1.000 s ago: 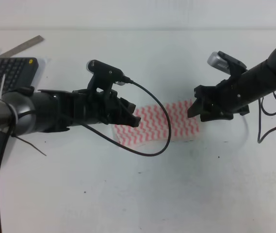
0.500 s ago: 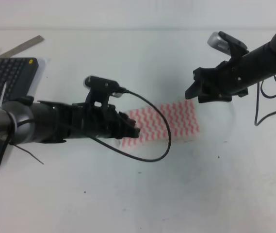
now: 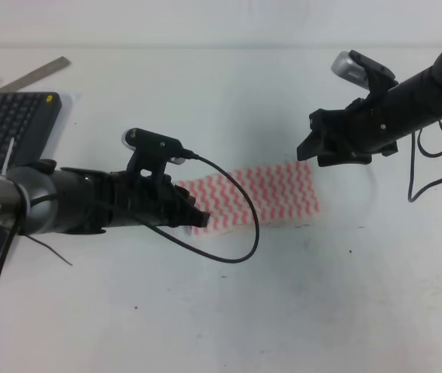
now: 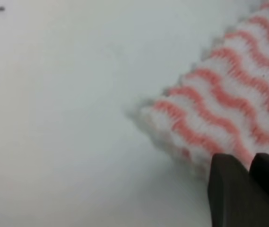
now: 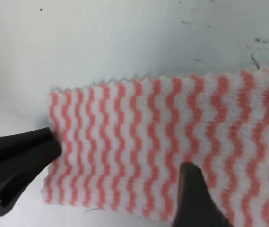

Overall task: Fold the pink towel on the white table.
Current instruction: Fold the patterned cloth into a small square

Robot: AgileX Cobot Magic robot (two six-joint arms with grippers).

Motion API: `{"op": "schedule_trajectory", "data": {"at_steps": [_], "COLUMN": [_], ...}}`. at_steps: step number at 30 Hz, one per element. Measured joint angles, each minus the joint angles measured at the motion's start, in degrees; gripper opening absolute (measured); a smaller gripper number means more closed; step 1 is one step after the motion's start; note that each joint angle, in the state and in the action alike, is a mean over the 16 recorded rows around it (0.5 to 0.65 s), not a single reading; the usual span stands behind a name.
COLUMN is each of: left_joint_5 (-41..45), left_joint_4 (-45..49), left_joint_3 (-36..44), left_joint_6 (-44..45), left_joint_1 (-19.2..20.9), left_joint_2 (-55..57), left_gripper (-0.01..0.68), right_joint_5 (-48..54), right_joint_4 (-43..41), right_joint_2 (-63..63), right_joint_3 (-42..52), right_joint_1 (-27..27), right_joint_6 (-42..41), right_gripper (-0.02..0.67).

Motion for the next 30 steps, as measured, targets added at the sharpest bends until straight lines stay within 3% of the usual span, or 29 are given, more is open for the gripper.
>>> {"op": "schedule_trajectory", "data": {"at_steps": [19,30], "left_joint_5": [-6.4,-0.9], "left_joint_4": [-0.6,-1.0], "left_joint_3": [-6.1,-6.5], "left_joint_6": [4.8,4.0], "left_joint_1": [0.0,0.0], "left_joint_2": [1.2,-1.7], "left_gripper": [0.087,0.087], "right_joint_5": [1.5,5.1], "right_joint_4": [0.0,-3.4], "right_joint_2": [0.1,0.0], "right_joint_3": [0.0,0.0], "right_joint_1": [0.0,0.5], "right_joint_6": [0.0,4.9], "right_gripper": [0.339,0.364]}}
